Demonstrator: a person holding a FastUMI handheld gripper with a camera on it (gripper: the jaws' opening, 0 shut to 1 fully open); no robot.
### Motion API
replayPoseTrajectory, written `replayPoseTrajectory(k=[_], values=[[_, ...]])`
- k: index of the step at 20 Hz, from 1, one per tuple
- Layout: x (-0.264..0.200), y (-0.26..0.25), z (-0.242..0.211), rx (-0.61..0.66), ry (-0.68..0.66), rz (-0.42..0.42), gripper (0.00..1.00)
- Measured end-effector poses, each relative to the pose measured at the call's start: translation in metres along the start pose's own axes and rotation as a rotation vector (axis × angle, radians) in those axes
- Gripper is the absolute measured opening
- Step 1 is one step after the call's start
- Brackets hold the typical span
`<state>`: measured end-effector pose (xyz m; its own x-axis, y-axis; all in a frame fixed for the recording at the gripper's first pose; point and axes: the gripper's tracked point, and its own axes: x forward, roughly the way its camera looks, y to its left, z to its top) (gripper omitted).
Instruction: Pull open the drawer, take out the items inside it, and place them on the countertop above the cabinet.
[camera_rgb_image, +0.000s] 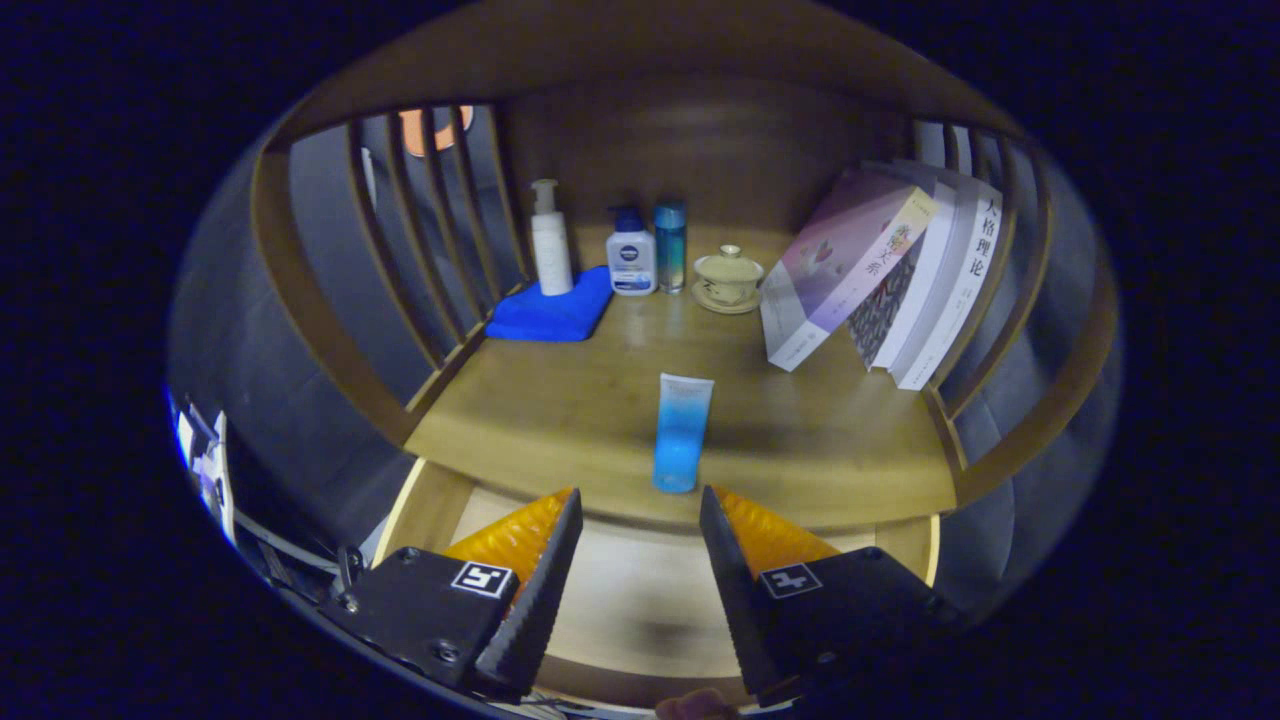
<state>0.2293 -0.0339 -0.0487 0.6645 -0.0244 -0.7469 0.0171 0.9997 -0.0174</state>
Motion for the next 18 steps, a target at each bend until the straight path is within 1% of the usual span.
replayPoseTrajectory(k=[9,13,15,18], values=[[-0.081,0.022,-0.051,0.031,-0.147,0.057,0.76],[-0.111,0.030,-0.074,0.026,-0.237,0.090,0.76],[-0.123,0.036,-0.087,0.016,-0.289,0.101,0.76],[-0.129,0.039,-0.114,0.004,-0.348,0.098,0.77]])
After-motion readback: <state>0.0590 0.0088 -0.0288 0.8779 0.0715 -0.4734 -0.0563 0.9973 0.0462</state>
